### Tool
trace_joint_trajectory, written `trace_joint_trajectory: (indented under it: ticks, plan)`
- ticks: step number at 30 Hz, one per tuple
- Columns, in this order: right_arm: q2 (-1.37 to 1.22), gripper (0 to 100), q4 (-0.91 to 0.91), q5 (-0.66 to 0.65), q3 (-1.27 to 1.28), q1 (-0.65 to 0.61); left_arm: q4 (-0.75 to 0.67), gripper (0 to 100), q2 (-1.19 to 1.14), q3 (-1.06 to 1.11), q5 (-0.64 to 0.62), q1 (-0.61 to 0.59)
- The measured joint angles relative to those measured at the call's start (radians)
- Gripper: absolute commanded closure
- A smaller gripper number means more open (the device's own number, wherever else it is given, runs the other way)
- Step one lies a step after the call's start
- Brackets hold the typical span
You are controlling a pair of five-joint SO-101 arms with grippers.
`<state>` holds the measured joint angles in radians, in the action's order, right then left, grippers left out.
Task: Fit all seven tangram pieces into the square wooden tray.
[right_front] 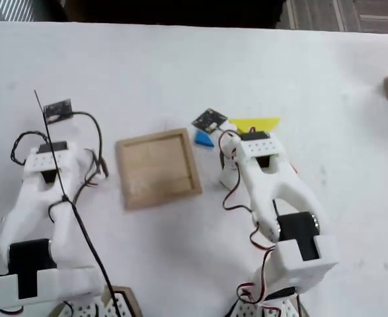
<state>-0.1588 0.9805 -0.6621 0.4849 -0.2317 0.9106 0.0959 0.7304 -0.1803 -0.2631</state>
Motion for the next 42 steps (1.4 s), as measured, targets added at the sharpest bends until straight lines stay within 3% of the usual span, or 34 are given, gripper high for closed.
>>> trace_joint_trajectory:
  ticks: [4, 19, 36, 42]
  plan:
    - [-0.014, 72.7, 0.025, -0.006, -0.021, -0.003, 0.000, 80, 0.000, 0.000, 0.002, 0.000]
    - [-0.015, 91.1, 0.025, -0.014, -0.037, -0.006, 0.000, 80, 0.000, 0.000, 0.002, 0.000]
    - [-0.015, 91.8, 0.018, 0.063, -0.038, -0.006, 0.000, 80, 0.000, 0.000, 0.002, 0.000]
    - [0.043, 91.8, 0.069, 0.144, -0.037, -0.011, -0.008, 80, 0.000, 0.000, 0.002, 0.000]
